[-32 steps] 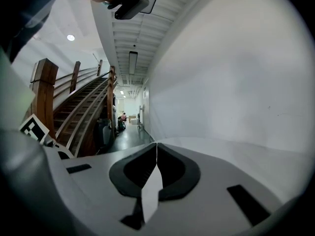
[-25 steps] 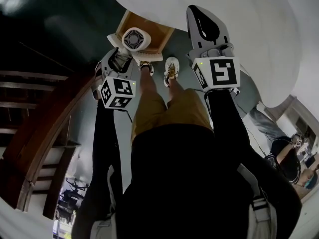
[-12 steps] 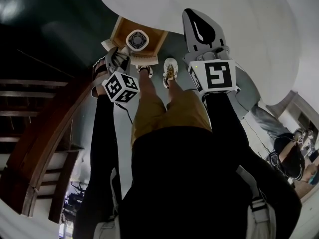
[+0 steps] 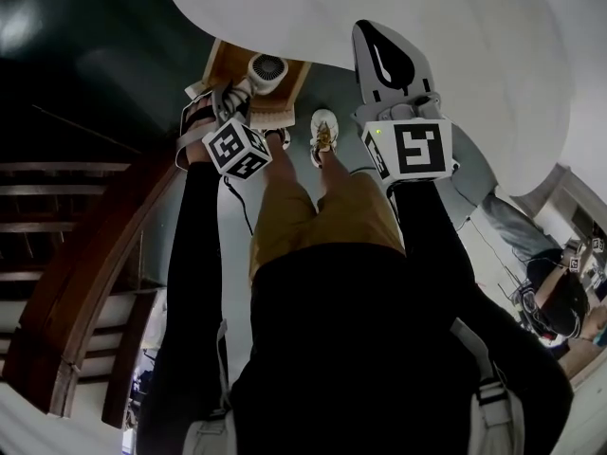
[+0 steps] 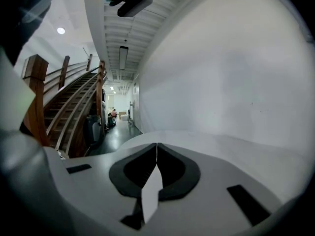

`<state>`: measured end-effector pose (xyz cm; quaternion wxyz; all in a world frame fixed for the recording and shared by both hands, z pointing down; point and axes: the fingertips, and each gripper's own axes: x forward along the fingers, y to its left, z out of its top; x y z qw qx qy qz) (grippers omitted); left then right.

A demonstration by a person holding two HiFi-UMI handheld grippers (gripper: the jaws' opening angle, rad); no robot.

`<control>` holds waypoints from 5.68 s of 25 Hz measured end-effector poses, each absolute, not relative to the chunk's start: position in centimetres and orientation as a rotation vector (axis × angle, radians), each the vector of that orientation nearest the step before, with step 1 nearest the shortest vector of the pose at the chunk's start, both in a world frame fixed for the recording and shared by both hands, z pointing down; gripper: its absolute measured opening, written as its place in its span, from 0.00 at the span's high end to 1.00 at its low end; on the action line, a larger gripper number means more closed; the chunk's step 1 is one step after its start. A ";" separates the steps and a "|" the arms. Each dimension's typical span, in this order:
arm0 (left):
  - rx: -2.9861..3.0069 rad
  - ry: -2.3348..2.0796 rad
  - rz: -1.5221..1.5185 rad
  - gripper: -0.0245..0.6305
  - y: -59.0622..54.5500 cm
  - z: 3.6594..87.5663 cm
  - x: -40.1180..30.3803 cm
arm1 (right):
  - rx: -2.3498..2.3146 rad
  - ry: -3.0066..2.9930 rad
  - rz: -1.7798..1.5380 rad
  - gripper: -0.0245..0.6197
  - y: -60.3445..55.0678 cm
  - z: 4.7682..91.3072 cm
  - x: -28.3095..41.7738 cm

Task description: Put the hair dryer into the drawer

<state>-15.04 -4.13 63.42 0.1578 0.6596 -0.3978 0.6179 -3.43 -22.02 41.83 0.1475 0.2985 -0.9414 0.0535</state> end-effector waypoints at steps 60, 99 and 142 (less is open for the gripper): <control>1.971 -1.004 1.808 0.49 -10.1 67.1 -13.6 | 0.741 -2.614 0.171 0.92 -19.7 44.5 -0.9; 1.882 -1.018 1.777 0.45 -10.0 69.9 -14.5 | 0.732 -2.592 0.189 0.92 -19.4 44.8 -0.5; 2.042 -1.697 1.025 0.44 -13.3 45.6 -10.3 | 0.756 -2.892 0.105 0.92 -18.1 30.7 -0.1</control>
